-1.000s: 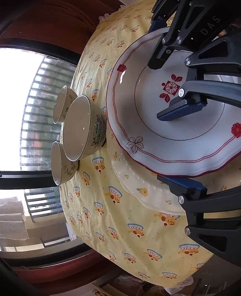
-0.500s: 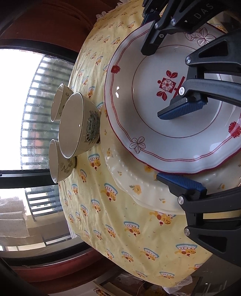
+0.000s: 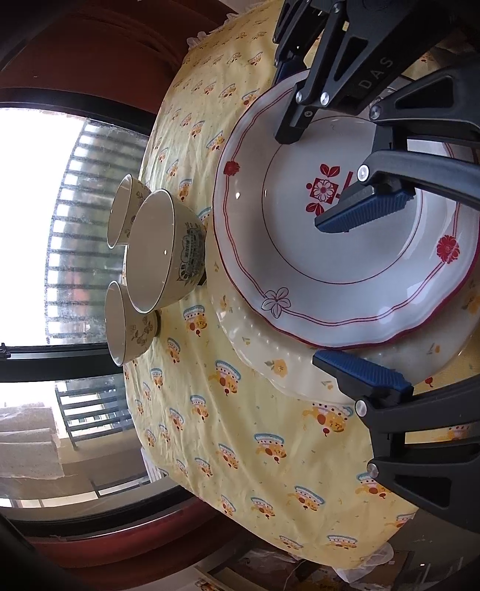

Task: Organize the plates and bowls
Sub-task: 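Lower the red-rimmed dish onto the beaded plate and open both grippers, then move both grippers to the large cream bowl and close on its rim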

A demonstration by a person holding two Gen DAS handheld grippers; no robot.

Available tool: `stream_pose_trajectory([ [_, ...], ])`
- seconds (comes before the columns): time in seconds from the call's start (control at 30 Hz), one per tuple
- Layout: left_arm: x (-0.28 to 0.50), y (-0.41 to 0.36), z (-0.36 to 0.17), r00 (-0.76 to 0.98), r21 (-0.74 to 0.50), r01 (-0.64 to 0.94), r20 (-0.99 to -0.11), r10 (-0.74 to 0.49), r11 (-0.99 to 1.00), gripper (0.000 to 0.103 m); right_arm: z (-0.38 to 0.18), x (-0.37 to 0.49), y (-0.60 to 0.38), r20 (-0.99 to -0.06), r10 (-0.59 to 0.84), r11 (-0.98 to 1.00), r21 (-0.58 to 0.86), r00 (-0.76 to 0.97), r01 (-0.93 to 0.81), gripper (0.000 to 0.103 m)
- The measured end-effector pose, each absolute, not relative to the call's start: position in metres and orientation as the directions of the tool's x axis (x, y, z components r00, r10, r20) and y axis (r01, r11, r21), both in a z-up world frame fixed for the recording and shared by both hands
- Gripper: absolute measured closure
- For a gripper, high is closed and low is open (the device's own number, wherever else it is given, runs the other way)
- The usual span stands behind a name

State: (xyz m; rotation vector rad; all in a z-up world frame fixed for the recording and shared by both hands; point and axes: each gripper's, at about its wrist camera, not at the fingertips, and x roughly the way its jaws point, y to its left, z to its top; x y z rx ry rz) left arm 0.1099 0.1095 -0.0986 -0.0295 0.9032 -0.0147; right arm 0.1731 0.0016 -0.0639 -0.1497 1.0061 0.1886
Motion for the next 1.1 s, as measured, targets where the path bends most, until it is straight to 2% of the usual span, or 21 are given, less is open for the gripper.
stream_pose_trajectory([
  [0.07,0.107,0.109,-0.096,0.627,-0.025,0.013,-0.778,-0.027,1.000,0.031,-0.066,0.174,0.005,-0.850,0.086,0.974,-0.038,0.520,-0.224,0.070],
  [0.2,0.104,0.116,-0.089,0.664,-0.009,-0.007,-0.748,-0.001,1.000,0.031,-0.065,0.177,0.017,-0.844,0.089,0.970,-0.047,0.529,-0.238,0.070],
  [0.33,0.113,0.131,-0.096,0.624,-0.034,-0.039,-0.781,-0.002,0.999,0.029,-0.067,0.177,0.030,-0.838,0.083,0.968,-0.061,0.539,-0.244,0.068],
  [0.6,0.110,0.130,-0.099,0.630,-0.011,-0.018,-0.777,0.003,1.000,0.026,-0.069,0.174,0.033,-0.834,0.031,0.966,-0.117,0.551,-0.232,0.062],
  [0.7,0.111,0.129,-0.100,0.631,-0.011,-0.008,-0.776,-0.004,1.000,0.024,-0.070,0.174,0.027,-0.838,0.027,0.970,-0.110,0.544,-0.217,0.052],
  [0.77,0.112,0.129,-0.100,0.630,-0.015,-0.002,-0.776,-0.010,1.000,0.022,-0.070,0.175,0.020,-0.842,0.027,0.975,-0.098,0.539,-0.201,0.041],
  [0.83,0.113,0.128,-0.101,0.632,-0.015,0.011,-0.775,-0.018,1.000,0.019,-0.069,0.174,0.015,-0.842,0.030,0.977,-0.088,0.539,-0.193,0.037],
  [1.1,0.120,0.127,-0.094,0.646,-0.013,0.020,-0.763,-0.023,1.000,0.016,-0.059,0.180,0.008,-0.838,0.031,0.984,-0.069,0.545,-0.163,0.034],
])
